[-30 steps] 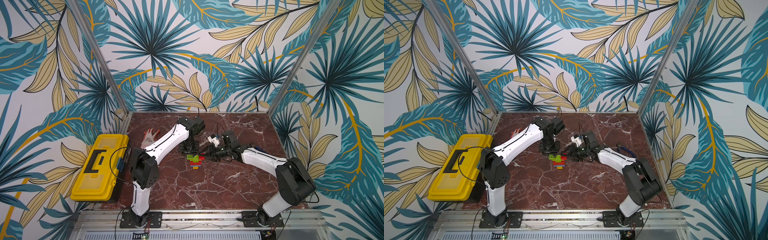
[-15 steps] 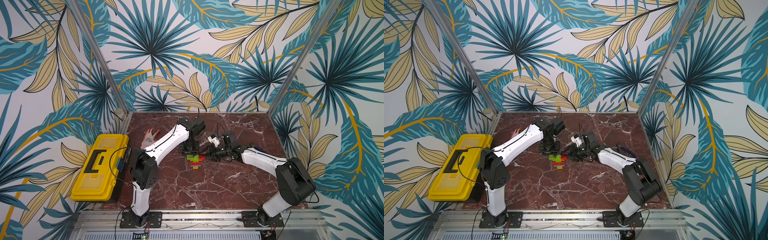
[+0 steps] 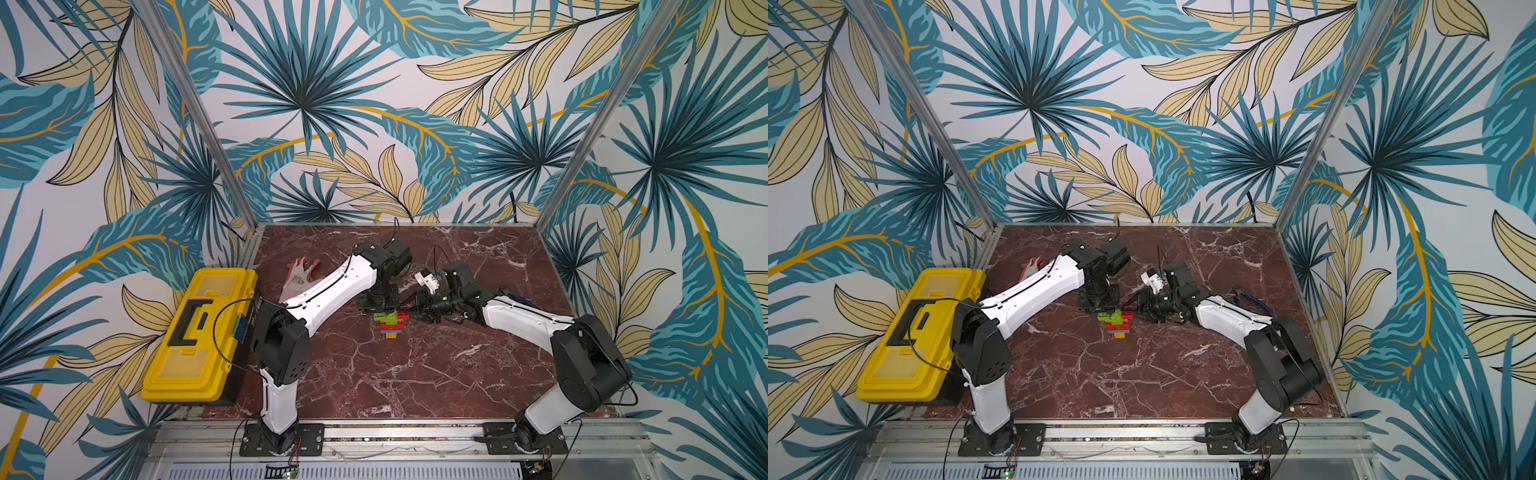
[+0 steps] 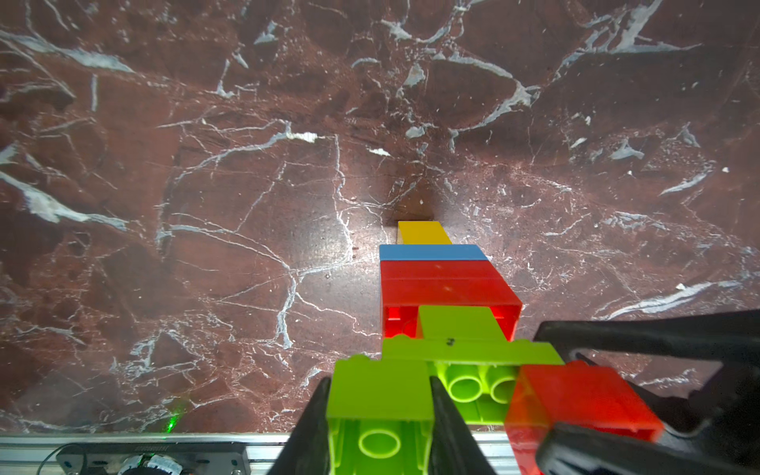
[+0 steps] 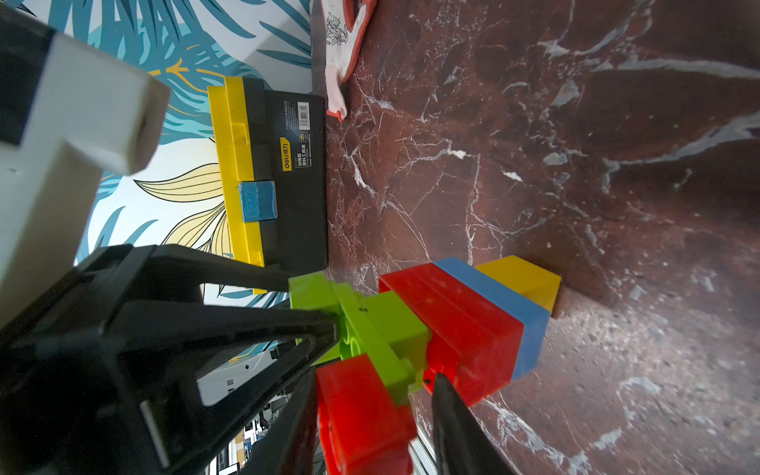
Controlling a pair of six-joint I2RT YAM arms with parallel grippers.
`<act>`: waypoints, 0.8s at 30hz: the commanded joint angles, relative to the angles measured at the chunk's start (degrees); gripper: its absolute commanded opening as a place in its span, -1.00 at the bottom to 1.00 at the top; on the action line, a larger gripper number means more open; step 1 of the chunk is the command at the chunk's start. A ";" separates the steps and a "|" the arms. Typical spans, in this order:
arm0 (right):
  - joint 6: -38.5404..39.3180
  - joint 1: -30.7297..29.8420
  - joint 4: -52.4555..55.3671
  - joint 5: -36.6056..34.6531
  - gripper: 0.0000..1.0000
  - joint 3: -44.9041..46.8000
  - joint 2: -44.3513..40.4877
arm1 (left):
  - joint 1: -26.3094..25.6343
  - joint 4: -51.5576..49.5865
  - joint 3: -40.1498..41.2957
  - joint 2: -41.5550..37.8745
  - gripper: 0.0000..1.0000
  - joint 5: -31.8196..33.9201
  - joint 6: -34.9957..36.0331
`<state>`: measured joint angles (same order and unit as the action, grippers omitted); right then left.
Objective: Assemble a carrot with lego
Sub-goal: Assemble the lego brick with the lego brick.
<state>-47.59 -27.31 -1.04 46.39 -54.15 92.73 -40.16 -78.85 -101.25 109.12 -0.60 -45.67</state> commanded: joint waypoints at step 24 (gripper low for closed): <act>4.30 0.02 6.49 -2.87 -0.14 3.91 2.86 | -1.15 -1.61 -1.22 4.52 -0.66 -2.98 0.27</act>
<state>-45.93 -27.03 -2.11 46.61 -53.15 92.73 -40.58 -80.23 -103.44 109.97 -0.25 -45.84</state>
